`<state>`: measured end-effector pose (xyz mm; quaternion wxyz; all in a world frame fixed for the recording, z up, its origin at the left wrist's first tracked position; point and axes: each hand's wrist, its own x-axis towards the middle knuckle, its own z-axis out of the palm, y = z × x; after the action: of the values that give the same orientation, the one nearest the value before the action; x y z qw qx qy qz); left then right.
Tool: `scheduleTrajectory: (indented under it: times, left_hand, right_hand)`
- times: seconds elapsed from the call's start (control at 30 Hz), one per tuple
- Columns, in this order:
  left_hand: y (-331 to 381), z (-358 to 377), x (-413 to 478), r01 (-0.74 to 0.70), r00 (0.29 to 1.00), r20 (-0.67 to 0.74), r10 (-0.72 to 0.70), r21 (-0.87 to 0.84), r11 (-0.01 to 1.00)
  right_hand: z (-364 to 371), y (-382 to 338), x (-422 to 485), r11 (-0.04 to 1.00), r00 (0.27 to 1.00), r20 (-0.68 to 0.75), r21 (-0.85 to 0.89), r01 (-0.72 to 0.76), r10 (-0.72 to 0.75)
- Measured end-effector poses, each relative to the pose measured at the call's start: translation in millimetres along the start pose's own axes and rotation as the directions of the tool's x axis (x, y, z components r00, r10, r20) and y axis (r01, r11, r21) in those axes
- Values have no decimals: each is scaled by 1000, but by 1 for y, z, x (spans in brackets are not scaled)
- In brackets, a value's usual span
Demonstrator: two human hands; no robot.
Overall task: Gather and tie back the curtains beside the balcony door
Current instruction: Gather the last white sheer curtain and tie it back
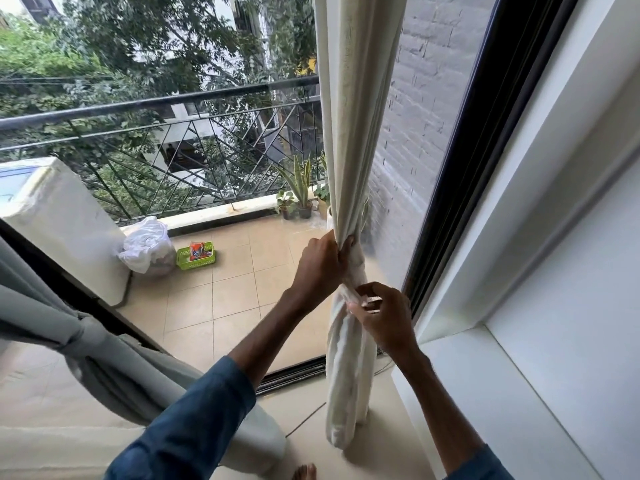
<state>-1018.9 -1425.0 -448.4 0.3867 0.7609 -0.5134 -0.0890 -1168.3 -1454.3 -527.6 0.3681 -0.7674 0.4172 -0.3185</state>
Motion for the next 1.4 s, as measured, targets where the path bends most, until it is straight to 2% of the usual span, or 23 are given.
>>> scheduleTrajectory:
  times: [0.07,0.13,0.23,0.3,0.5,0.67,0.77,0.87,1.07,1.4]
  left_hand:
    - [1,1,0,-4,1000,-21,5,18,1000]
    - [1,1,0,5,999,-33,-3,80,997]
    - [6,-1,1,58,997,-70,-44,199,978]
    - [10,-3,2,71,996,-64,-58,229,971]
    - [9,-1,12,115,993,-16,-114,191,975]
    - [-3,-4,18,125,988,93,-126,20,992]
    - [-7,-8,18,99,983,160,-94,-24,995]
    - [-5,-9,16,67,973,224,-52,-56,996]
    - [-11,-7,10,-18,977,213,22,-21,1000]
    - [-18,-10,5,-13,982,187,20,-39,999]
  right_hand:
    - [1,-2,0,999,998,-53,-32,35,-36]
    - [-1,-8,-2,999,995,-88,18,45,-43]
    - [-8,-20,-5,990,996,-69,123,70,-62]
    - [-12,-30,-6,985,992,-34,125,122,-119]
    - [-11,-57,-17,965,967,-43,79,252,-249]
    - [-26,-44,-3,967,990,-36,208,144,-139]
    - [-40,-44,12,963,981,-72,189,193,-182]
    - [-46,-48,25,962,986,-19,216,166,-166]
    - [-46,-43,43,976,993,-5,183,115,-116]
    - [-44,-54,36,971,988,-15,185,151,-151]
